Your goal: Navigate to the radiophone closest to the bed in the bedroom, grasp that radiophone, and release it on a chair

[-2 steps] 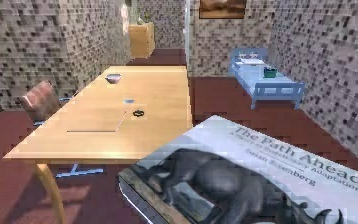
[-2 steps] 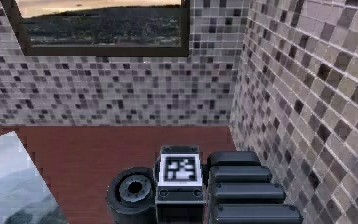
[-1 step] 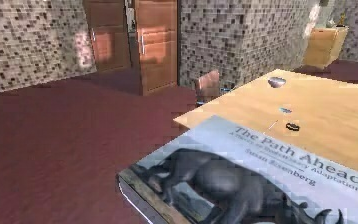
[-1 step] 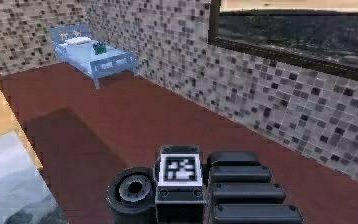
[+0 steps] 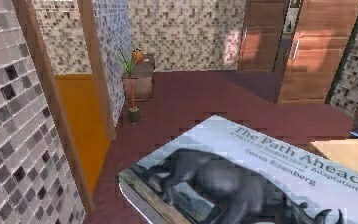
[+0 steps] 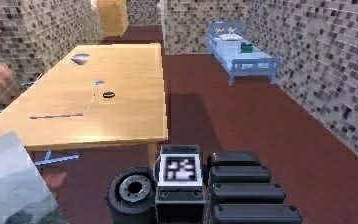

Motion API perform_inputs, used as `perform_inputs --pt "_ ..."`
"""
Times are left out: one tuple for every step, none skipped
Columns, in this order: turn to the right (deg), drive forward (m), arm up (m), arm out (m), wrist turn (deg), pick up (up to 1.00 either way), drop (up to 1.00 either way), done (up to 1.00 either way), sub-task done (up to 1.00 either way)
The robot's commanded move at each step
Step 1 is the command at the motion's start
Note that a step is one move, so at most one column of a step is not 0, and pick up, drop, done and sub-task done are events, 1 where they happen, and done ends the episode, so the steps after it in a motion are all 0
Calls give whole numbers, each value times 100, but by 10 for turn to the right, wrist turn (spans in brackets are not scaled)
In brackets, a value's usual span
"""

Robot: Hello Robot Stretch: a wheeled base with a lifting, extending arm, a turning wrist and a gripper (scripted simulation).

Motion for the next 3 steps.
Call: perform_inputs --pt "0 100 0 0 0 0 0 0 0" --pt "-30 0 0 0 0 0 0 0 0" --pt "0 5 0 0 0 0 0 0 0"
